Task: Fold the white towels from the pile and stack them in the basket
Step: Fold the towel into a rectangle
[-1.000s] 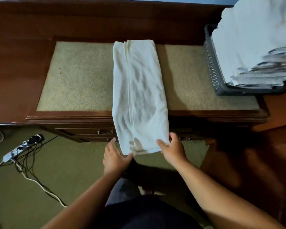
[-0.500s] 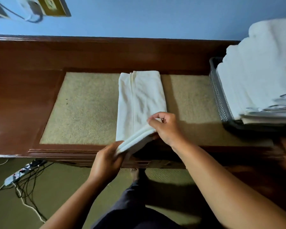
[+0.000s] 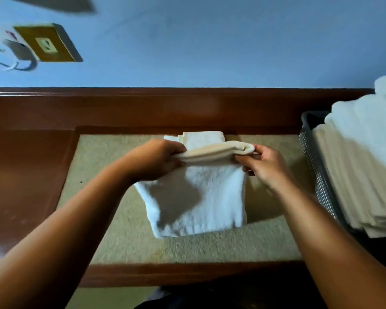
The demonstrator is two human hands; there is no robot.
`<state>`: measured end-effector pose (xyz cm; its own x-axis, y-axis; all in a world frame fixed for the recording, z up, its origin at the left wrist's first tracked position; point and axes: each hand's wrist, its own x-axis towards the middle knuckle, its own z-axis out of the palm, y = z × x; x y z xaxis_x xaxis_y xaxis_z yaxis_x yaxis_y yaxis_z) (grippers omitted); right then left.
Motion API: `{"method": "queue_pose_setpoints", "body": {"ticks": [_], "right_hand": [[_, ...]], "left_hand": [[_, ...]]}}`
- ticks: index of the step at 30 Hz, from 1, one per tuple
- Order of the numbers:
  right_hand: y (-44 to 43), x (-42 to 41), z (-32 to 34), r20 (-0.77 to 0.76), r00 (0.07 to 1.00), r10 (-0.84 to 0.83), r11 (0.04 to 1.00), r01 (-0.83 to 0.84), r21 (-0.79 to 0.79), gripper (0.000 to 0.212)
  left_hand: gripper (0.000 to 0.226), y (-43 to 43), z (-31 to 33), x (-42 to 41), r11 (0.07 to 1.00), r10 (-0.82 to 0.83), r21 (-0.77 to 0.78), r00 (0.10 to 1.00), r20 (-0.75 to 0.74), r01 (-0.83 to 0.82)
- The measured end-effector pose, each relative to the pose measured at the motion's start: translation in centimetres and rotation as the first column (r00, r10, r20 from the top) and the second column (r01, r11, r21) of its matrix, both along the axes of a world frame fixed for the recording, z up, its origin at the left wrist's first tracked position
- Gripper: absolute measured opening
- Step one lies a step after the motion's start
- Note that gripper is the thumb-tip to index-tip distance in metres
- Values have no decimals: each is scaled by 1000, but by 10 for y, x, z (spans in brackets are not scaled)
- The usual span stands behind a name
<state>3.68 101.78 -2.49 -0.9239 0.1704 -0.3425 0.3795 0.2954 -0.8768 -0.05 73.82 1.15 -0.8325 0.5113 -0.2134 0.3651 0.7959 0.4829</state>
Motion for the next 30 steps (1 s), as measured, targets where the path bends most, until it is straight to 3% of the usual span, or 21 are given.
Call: {"method": "queue_pose_setpoints", "body": {"ticks": [3, 8, 10, 13, 15, 16, 18, 21, 24, 25, 28, 30], "right_hand": [[-1, -36, -11, -6, 996, -92, 990, 92, 109, 25], [-2, -118, -51, 46, 988, -149, 976, 140, 167, 25], [-5, -152, -81, 90, 986, -137, 964, 112, 242, 29], [-8, -173, -136, 230, 970, -72, 954, 0, 301, 56], [-2, -172, -173, 302, 952, -58, 960, -30, 279, 88], [3, -170, -189, 301, 952, -60, 959, -29, 283, 97], [9, -169, -206, 287, 955, -77, 964, -2, 266, 86], [-4, -166, -205, 355, 932, -69, 998, 59, 37, 72], [-12, -166, -191, 408, 907, -106, 988, 142, -58, 34], [-13, -168, -179, 414, 902, -122, 984, 164, -67, 28], [-15, -170, -129, 308, 942, -133, 976, 178, -123, 36], [-11, -157, -88, 140, 975, -174, 954, 202, -220, 33]], "left_hand": [[4, 12, -7, -52, 999, -32, -6, 999, 35, 32], [12, 25, -40, -133, 992, -45, -117, 998, 33, 48], [22, 23, -71, -156, 986, 0, -164, 998, -58, -10], [46, 3, -134, -166, 958, 117, -233, 968, -223, -170], [60, -14, -173, -154, 887, 429, -147, 899, -83, -437], [66, -20, -192, -143, 791, 610, -80, 791, 44, -606], [68, -19, -219, -122, 628, 762, -29, 606, 229, -778], [61, -10, -238, -104, 574, 763, -9, 531, 369, -818], [52, -7, -224, -111, 354, 642, 111, 328, 693, -928], [44, -8, -213, -115, 320, 578, 143, 312, 754, -937], [36, -9, -159, -121, 363, 460, 307, 456, 762, -880], [39, -11, -115, -115, 313, 386, 478, 570, 726, -821]]}}
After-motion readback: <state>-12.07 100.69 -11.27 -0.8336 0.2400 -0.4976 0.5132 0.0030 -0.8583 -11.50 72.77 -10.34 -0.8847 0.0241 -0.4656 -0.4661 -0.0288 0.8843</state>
